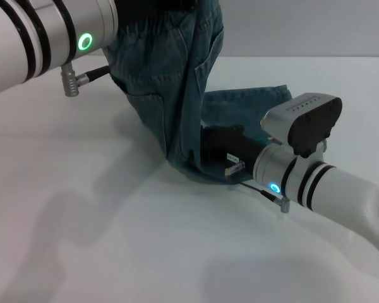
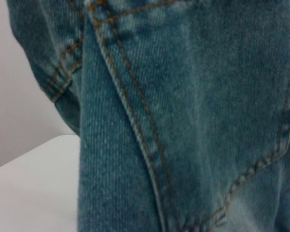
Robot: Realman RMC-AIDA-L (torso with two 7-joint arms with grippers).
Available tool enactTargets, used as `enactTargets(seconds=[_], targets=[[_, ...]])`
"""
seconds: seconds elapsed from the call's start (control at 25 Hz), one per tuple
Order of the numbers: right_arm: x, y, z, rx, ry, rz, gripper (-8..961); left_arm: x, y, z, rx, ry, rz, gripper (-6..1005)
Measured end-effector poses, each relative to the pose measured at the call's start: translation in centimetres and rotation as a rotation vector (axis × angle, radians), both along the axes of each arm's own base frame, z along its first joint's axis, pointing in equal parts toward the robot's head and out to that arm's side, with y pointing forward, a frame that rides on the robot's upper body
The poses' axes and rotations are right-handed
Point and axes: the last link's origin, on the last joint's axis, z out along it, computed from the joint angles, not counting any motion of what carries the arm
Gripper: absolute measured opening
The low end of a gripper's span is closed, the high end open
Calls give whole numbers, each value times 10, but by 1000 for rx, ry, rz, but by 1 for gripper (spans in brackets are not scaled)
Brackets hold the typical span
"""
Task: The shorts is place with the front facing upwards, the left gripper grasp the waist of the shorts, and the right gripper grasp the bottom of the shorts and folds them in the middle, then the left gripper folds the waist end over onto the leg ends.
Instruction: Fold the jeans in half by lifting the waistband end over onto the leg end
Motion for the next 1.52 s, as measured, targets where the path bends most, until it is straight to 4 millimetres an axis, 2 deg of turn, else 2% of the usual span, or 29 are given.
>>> enactTargets(seconds=[0.12,0.24,0.32,0.36,0.6,0.72,0.76,0.84,0.96,1.04,1.12,1.24,1.28,1.36,1.52], targets=[[6,1,3,14,-3,-19,0,0,0,-1,-3,0,-2,113],[22,4,14,55,6,-72,0,-4,0,-4,-8,4,11,113],[39,7,31,119,42,-124,0,-4,0,-4,-8,4,11,113],[39,7,31,119,42,-124,0,-8,1,-4,-7,12,18,113],[72,11,66,300,39,-189,-1,-7,2,-9,-19,21,12,112],[88,7,85,412,27,-207,-1,-5,2,-15,-30,23,3,114],[98,3,98,481,32,-224,-1,-5,2,-17,-32,22,1,117],[103,1,103,510,35,-234,-1,-5,2,-19,-35,21,0,121],[115,-9,115,559,50,-260,-1,-3,0,-38,-63,1,-18,129],[120,-18,121,587,64,-268,-1,-3,0,-43,-69,-2,-22,133],[126,-29,130,632,81,-270,-1,0,0,-62,-95,-33,-40,138],[132,-41,140,690,85,-272,-1,4,0,-73,-107,-56,-57,145],[134,-43,141,698,83,-274,-1,10,-1,-90,-120,-66,-91,147],[135,-45,141,701,79,-275,-1,14,-3,-102,-134,-65,-113,152],[134,-46,139,691,74,-267,-1,22,-8,-140,-177,-31,-192,162]])
